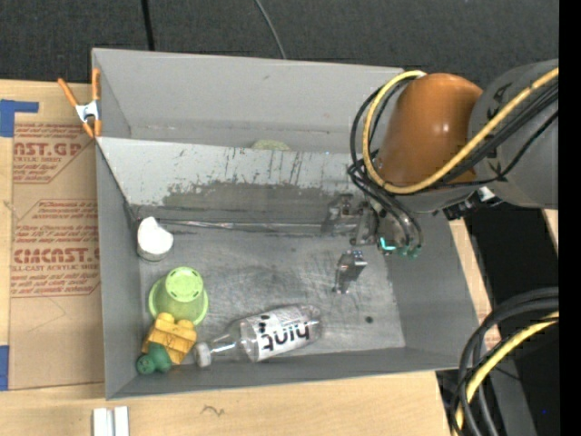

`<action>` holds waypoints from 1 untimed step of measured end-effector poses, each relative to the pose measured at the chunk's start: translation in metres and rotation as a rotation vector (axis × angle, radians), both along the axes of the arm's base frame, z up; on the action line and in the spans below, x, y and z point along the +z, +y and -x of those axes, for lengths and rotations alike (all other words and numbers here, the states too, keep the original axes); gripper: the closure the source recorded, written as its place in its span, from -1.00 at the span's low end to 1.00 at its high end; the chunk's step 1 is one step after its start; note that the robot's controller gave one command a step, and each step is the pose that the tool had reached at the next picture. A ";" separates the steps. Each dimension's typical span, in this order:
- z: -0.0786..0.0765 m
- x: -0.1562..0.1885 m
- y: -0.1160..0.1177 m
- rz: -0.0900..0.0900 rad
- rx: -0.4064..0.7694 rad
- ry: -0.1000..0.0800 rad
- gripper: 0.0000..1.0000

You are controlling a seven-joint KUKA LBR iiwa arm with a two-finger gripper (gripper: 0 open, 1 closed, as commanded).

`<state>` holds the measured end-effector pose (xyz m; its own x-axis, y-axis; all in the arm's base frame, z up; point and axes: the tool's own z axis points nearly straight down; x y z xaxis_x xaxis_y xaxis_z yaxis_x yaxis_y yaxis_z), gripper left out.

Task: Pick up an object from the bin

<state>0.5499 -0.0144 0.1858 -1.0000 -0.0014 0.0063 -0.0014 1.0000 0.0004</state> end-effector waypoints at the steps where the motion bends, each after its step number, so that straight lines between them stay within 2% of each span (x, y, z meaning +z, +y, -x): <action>1: -0.002 0.004 0.000 0.000 0.000 -0.008 -1.00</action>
Offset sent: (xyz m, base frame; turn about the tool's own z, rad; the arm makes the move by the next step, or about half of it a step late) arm -0.0686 0.0731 -0.1158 -0.3356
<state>0.5517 -0.0145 0.1898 -1.0000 -0.0015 -0.0013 -0.0015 1.0000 0.0001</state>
